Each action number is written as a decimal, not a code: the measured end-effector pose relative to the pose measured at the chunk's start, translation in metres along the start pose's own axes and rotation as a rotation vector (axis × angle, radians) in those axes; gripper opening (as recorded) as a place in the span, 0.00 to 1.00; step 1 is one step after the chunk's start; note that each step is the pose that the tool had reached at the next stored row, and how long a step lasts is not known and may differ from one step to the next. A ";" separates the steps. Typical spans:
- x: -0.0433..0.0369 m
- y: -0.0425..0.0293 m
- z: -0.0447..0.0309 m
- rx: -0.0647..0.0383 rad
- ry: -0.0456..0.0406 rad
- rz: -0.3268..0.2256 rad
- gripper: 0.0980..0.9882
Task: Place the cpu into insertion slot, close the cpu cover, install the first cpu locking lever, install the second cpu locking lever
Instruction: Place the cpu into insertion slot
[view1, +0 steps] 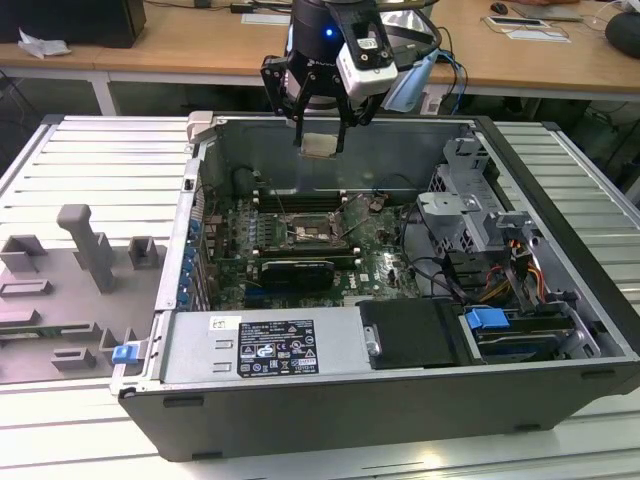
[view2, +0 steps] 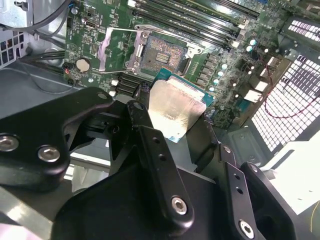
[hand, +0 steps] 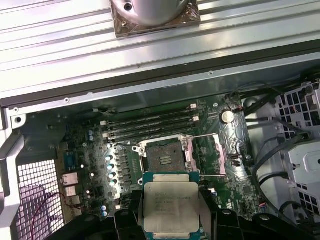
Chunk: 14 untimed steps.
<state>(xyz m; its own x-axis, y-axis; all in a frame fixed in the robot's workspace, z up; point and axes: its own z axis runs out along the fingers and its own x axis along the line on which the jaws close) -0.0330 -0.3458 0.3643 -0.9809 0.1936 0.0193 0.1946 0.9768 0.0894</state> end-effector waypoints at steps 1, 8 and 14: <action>0.0000 0.0000 0.0000 0.000 -0.0002 0.003 0.49; 0.0000 0.0000 0.0000 0.000 -0.0017 0.019 0.49; 0.0000 0.0000 0.0000 -0.001 -0.0033 0.036 0.49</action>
<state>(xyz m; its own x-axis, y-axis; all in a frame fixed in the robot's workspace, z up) -0.0330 -0.3458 0.3643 -0.9731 0.2294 0.0193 0.2302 0.9690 0.0893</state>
